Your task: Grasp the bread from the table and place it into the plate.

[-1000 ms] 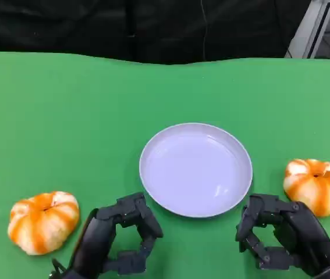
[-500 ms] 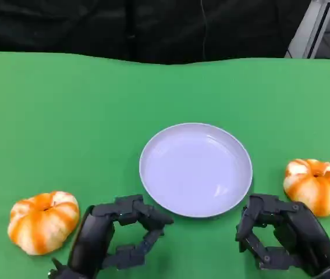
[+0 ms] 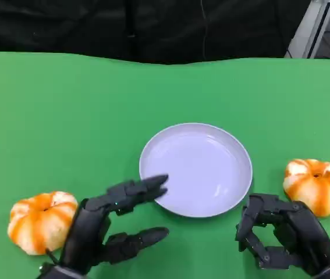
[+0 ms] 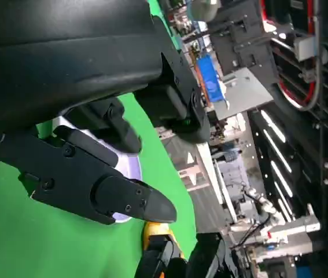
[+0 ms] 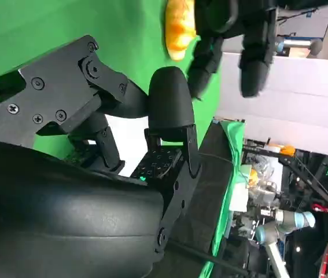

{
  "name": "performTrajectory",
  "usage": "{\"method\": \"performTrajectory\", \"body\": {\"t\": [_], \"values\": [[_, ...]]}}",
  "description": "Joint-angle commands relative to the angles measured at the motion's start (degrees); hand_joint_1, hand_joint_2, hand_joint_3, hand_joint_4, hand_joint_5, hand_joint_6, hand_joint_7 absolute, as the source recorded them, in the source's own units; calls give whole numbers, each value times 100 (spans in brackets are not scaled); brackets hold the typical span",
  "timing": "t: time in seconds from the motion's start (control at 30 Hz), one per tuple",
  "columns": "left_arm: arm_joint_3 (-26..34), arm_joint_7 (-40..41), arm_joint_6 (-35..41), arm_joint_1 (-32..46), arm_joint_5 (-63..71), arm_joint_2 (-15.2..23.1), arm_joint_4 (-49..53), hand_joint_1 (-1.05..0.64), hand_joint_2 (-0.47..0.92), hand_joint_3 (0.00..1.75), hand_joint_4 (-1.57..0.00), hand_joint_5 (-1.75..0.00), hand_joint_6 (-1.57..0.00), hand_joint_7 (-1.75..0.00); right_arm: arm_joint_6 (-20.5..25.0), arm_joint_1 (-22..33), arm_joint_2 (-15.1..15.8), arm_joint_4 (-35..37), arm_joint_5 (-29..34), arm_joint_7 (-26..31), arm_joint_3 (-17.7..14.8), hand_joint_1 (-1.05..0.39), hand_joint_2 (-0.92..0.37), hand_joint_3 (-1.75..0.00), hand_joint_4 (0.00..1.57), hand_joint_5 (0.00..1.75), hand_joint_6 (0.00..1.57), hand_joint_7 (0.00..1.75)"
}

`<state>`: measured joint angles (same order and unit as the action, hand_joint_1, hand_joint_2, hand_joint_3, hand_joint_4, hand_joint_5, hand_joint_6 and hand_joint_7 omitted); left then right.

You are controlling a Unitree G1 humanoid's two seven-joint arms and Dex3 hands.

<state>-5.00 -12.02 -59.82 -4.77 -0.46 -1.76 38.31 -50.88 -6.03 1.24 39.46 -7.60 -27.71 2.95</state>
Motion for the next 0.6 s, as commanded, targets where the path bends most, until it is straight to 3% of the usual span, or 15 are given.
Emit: {"method": "performTrajectory", "body": {"t": [0.03, 0.3, 0.53, 0.6], "values": [[28, -10, 174, 134, 0, 154, -377, -69, 92, 10, -41, 0, -38, 0, -21, 7, 100, -29, 13, 12, -38, -9, -56, -107, 80, 159, 83, 131], [337, 695, 695, 433, 992, 358, -1251, -80, 92, 10, -30, 0, -30, 0, -13, 38, 83, -78, -16, 2, -35, -10, -56, -106, 80, 160, 83, 132], [570, 1504, 1322, 680, 2126, 622, -2078, -83, 92, 13, -33, -2, -30, 0, -11, 85, 110, -111, -53, -46, -42, -9, -57, -105, 80, 160, 82, 132], [644, 1790, 1823, 817, 2692, 693, -2507, -84, 92, 15, -33, -2, -29, 0, -13, 91, 114, -113, -56, -53, -45, -9, -58, -104, 80, 159, 82, 132]]}}
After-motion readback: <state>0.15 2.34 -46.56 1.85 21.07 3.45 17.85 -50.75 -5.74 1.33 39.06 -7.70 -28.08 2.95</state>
